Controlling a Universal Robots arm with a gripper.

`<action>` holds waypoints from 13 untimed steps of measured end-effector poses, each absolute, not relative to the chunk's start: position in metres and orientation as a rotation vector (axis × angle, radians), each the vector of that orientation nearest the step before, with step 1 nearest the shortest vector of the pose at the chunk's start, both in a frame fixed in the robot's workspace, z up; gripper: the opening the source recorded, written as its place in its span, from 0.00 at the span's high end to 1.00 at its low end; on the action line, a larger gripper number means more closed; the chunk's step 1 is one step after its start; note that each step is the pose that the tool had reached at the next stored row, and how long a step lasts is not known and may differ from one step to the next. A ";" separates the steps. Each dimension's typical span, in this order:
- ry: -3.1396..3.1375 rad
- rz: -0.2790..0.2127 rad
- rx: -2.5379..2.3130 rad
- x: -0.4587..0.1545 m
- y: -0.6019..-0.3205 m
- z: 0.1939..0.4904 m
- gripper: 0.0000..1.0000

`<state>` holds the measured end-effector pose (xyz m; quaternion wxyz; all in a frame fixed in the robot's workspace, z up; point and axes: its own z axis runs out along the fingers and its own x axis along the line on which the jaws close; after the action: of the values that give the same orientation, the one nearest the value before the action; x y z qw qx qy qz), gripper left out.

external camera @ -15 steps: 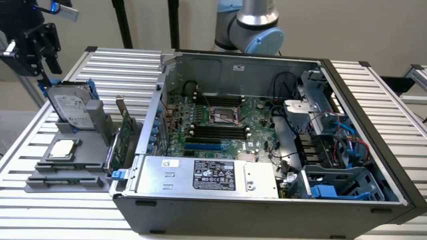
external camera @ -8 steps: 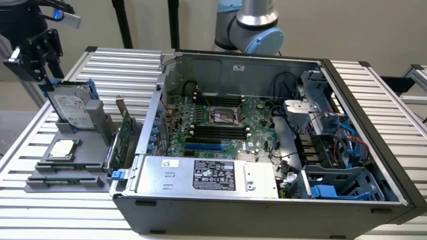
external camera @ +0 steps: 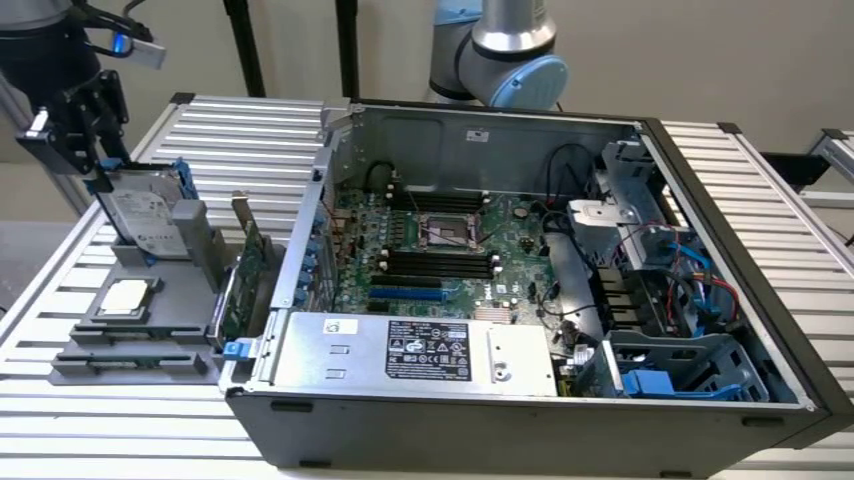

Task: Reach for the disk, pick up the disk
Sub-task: 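Pick up the disk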

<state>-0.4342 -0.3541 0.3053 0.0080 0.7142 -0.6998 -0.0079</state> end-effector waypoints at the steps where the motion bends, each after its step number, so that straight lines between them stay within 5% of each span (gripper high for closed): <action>1: -2.184 -0.025 2.235 -0.434 -0.354 0.304 0.46; 13: -2.175 -0.021 2.248 -0.434 -0.356 0.296 0.46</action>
<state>-0.4342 -0.3556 0.2961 0.0071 0.7186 -0.6953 -0.0067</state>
